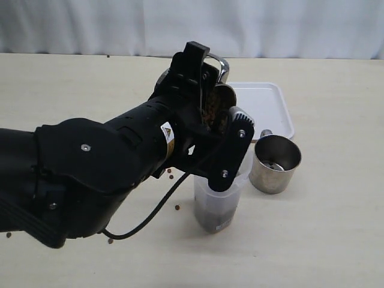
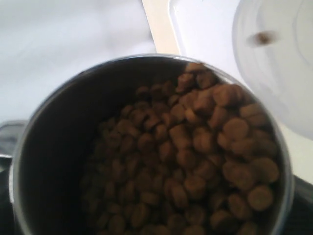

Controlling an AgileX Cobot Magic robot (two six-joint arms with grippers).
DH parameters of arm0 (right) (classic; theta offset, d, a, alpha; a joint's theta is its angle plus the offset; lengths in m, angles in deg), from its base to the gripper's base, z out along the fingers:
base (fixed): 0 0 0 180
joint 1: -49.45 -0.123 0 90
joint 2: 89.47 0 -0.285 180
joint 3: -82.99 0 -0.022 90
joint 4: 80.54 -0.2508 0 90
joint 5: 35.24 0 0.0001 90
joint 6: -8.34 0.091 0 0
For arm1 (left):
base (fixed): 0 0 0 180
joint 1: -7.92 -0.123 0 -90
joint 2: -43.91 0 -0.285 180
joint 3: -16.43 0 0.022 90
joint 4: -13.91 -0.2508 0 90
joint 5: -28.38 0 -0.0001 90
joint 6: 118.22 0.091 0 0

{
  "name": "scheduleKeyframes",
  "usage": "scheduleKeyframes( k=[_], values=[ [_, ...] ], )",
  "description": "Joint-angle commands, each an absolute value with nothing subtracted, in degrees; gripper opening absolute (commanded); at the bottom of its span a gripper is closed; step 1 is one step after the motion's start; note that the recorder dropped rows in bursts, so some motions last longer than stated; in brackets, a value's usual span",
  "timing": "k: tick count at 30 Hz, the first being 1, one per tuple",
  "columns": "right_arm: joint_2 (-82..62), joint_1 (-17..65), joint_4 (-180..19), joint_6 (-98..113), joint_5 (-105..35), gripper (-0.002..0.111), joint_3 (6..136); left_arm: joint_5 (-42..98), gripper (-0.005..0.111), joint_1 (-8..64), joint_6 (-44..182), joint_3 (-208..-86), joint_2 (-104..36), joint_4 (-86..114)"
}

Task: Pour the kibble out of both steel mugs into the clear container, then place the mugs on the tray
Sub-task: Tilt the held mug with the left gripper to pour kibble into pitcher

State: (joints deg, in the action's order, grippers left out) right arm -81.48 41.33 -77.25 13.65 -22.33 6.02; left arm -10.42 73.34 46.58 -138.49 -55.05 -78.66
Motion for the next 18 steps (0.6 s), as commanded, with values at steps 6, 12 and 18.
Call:
scheduleKeyframes(
  k=[6, 12, 18],
  values=[
    [-81.7, 41.6, -76.7, 13.6, -22.1, 0.005, 5.8, -8.3, 0.0, 73.6, 50.2, -139.1, -54.9, -79.9],
    [-81.7, 41.6, -76.7, 13.6, -22.1, 0.005, 5.8, -8.5, 0.0, 73.6, 51.7, -139.1, -54.9, -79.9],
    [-81.7, 41.6, -76.7, 13.6, -22.1, 0.005, 5.8, -8.5, 0.0, 73.6, 53.2, -139.1, -54.9, -80.8]
  ],
)
